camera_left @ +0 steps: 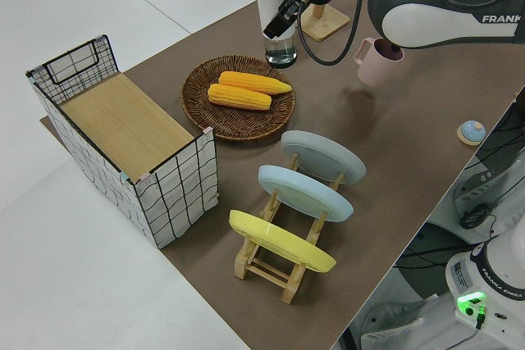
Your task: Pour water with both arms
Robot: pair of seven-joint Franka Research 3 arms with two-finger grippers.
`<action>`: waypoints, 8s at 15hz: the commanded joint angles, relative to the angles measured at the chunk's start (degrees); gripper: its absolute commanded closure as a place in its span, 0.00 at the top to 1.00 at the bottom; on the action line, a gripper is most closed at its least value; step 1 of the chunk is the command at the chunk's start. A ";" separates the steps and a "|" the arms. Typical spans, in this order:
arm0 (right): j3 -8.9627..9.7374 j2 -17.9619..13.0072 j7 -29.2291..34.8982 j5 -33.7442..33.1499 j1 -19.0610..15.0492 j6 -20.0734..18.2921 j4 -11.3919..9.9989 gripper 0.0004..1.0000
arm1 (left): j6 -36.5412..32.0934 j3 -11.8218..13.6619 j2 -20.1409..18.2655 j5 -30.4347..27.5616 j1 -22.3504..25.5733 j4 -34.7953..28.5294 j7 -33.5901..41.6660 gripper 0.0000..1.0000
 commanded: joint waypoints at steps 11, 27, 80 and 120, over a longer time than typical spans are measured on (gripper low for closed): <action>-0.15 6.45 1.73 3.56 2.33 8.49 2.95 0.00 | 2.26 -8.71 -7.32 1.70 -0.43 -8.89 -6.75 0.00; -0.15 -0.22 5.86 3.65 -3.73 -0.20 2.95 0.99 | 2.09 -8.71 -6.96 1.26 -1.84 -13.01 -5.08 0.00; -0.68 -24.75 -49.95 -13.93 -37.31 -4.60 -10.33 0.99 | -9.42 -13.46 -4.68 1.61 -15.81 -18.12 -11.41 0.00; -0.68 -25.10 -49.95 -13.76 -37.31 -4.69 -6.45 0.99 | -24.98 -12.84 2.45 6.53 -16.08 -7.74 -18.00 0.00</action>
